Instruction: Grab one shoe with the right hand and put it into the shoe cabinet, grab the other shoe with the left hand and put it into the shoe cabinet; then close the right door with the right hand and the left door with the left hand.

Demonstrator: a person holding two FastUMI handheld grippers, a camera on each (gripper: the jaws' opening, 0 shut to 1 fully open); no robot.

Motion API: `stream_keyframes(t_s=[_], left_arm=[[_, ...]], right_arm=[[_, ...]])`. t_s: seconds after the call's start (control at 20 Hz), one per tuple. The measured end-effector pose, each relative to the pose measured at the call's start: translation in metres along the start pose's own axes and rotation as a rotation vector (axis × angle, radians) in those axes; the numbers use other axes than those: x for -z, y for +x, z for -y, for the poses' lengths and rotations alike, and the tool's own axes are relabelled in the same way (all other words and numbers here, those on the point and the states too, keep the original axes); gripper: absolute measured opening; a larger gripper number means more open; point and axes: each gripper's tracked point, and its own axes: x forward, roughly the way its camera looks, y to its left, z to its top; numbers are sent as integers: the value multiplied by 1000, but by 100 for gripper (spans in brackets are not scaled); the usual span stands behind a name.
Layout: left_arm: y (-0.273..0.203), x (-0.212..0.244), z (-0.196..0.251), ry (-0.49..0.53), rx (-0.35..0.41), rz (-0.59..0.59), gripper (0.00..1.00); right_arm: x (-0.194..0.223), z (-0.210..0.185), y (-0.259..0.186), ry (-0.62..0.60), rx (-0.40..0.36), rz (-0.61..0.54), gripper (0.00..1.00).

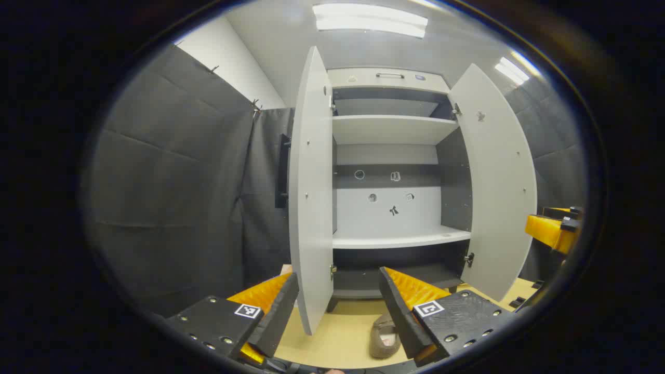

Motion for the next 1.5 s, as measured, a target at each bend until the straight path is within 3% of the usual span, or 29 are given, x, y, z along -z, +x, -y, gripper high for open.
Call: stream_keyframes(t_s=[0.45, 0.5, 0.75, 0.85, 0.9, 1.05, 1.1, 1.15, 1.25, 1.3, 1.35, 1.5], left_arm=[[5, -6, -8, -8, -3, 13, 90], [5, -5, -9, -6, -4, 13, 87], [10, -5, -13, 14, -5, 13, 95], [11, -6, -13, 17, -5, 14, 90], [12, -7, -14, 18, -4, 16, 97], [16, -6, -13, 21, 3, 17, 98], [16, -6, -12, 22, 6, 15, 90], [17, -7, -12, 23, 9, 14, 98], [18, -8, -12, 23, 17, 17, 98], [17, -8, -12, 25, 21, 21, 82], [17, -8, -14, 30, 22, 24, 90], [16, -7, -17, 44, 26, 22, 90]], right_arm=[[-1, 2, 9, -10, 15, -2, 98], [-3, 2, 10, -11, 18, 3, 98], [-4, 6, 14, -7, 29, 13, 98], [-2, 7, 16, 6, 32, 6, 98], [-2, 8, 17, 12, 36, 3, 98], [3, 9, 20, 21, 46, -7, 98], [6, 9, 22, 21, 50, -18, 98], [11, 8, 24, 21, 52, -36, 98], [26, 3, 29, 27, 41, -85, 98], [34, -1, 31, 31, 32, -109, 98], [42, -5, 34, 32, 27, -130, 98], [74, -15, 44, 30, 10, -209, 98]])
